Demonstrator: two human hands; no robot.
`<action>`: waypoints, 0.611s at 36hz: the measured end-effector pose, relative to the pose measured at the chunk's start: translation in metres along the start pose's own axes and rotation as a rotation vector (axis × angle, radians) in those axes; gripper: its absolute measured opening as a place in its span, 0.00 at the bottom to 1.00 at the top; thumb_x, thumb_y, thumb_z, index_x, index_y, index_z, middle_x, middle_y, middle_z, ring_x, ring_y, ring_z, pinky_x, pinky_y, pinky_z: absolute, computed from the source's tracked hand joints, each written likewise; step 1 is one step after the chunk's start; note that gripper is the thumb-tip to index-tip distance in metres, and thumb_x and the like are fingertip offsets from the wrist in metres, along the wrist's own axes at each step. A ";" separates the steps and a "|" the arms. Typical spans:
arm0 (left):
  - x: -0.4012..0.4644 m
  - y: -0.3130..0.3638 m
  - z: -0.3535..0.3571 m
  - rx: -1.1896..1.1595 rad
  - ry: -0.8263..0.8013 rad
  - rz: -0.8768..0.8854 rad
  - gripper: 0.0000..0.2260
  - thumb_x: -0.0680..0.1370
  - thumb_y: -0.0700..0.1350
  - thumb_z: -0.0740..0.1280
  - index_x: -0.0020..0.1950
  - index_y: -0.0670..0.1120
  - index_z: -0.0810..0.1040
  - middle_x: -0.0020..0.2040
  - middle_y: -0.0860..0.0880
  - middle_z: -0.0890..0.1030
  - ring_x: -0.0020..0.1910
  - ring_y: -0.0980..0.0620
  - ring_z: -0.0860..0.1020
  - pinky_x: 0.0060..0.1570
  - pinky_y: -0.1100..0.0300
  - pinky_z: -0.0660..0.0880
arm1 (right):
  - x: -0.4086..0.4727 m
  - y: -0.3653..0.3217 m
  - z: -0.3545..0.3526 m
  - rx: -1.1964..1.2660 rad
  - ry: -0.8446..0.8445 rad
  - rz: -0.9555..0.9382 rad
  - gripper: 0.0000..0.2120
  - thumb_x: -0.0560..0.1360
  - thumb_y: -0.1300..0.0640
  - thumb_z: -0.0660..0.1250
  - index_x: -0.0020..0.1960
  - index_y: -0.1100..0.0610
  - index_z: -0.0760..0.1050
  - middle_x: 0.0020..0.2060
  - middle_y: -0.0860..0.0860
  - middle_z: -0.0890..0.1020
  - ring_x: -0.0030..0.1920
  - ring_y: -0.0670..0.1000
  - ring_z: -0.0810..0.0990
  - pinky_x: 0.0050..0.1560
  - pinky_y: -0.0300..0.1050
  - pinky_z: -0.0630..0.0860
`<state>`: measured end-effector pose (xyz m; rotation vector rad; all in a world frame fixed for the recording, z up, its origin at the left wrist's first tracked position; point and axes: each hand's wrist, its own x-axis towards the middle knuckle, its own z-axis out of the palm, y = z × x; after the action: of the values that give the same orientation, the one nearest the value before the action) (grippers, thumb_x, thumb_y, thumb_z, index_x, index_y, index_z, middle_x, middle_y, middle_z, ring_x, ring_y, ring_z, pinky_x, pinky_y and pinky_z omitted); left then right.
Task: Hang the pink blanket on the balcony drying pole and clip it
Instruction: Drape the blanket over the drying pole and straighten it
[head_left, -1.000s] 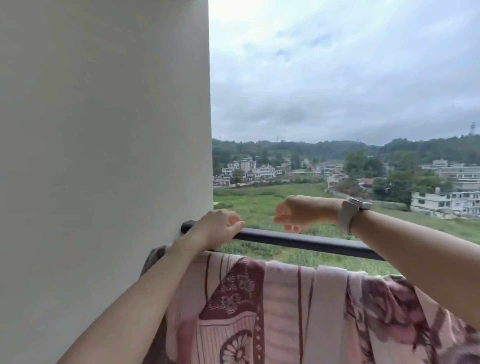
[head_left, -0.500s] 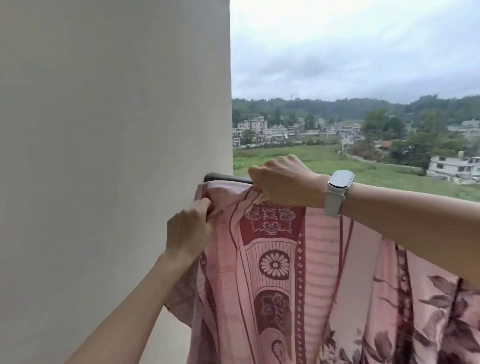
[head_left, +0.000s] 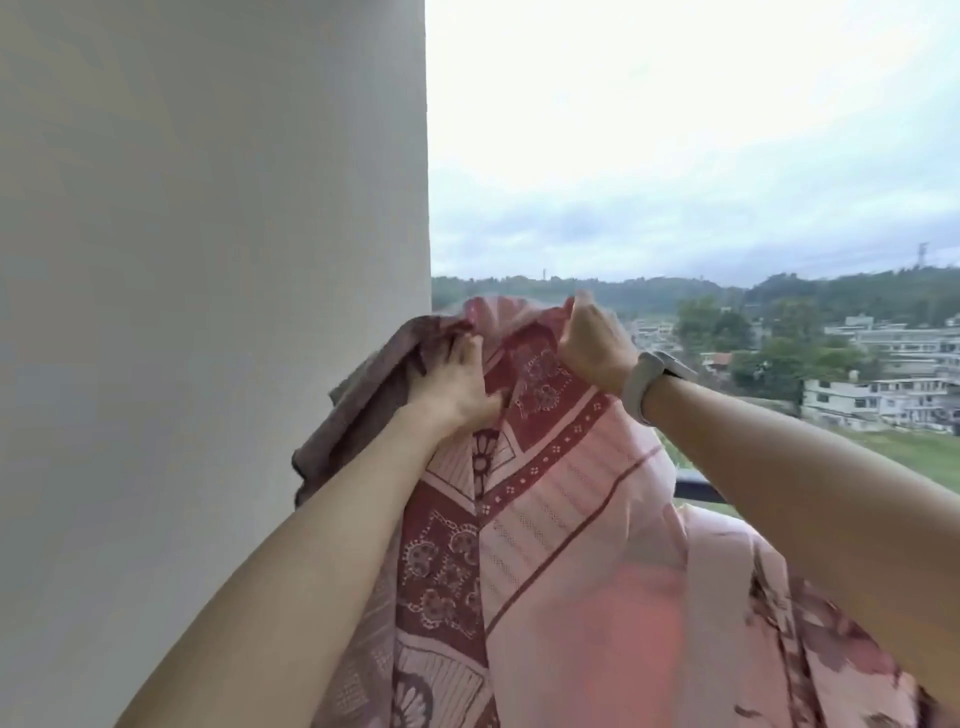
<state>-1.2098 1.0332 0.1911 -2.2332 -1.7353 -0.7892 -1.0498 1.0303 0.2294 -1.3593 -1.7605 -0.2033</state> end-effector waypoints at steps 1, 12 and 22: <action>0.000 -0.004 0.012 0.003 -0.146 0.026 0.30 0.76 0.58 0.60 0.73 0.47 0.54 0.73 0.44 0.61 0.70 0.42 0.62 0.68 0.44 0.61 | -0.007 0.010 0.007 -0.024 -0.164 0.006 0.14 0.77 0.65 0.57 0.62 0.64 0.64 0.45 0.56 0.76 0.38 0.50 0.76 0.35 0.40 0.75; -0.086 -0.027 0.032 -0.229 0.083 0.019 0.13 0.79 0.51 0.59 0.57 0.48 0.78 0.55 0.49 0.81 0.53 0.50 0.77 0.57 0.54 0.72 | -0.115 0.001 -0.009 -0.167 -0.649 -0.271 0.18 0.78 0.46 0.56 0.61 0.53 0.75 0.56 0.51 0.80 0.52 0.52 0.79 0.54 0.49 0.77; -0.186 -0.068 0.105 -0.592 0.355 -0.490 0.41 0.70 0.61 0.68 0.74 0.44 0.54 0.73 0.43 0.62 0.71 0.44 0.62 0.68 0.46 0.63 | -0.170 -0.011 0.033 -0.479 -0.126 -0.496 0.14 0.77 0.54 0.60 0.60 0.59 0.70 0.55 0.54 0.76 0.56 0.56 0.73 0.52 0.50 0.71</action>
<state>-1.2750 0.9469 -0.0056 -1.7746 -2.0669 -1.8873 -1.0734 0.9258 0.0926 -1.2432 -2.2299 -0.8739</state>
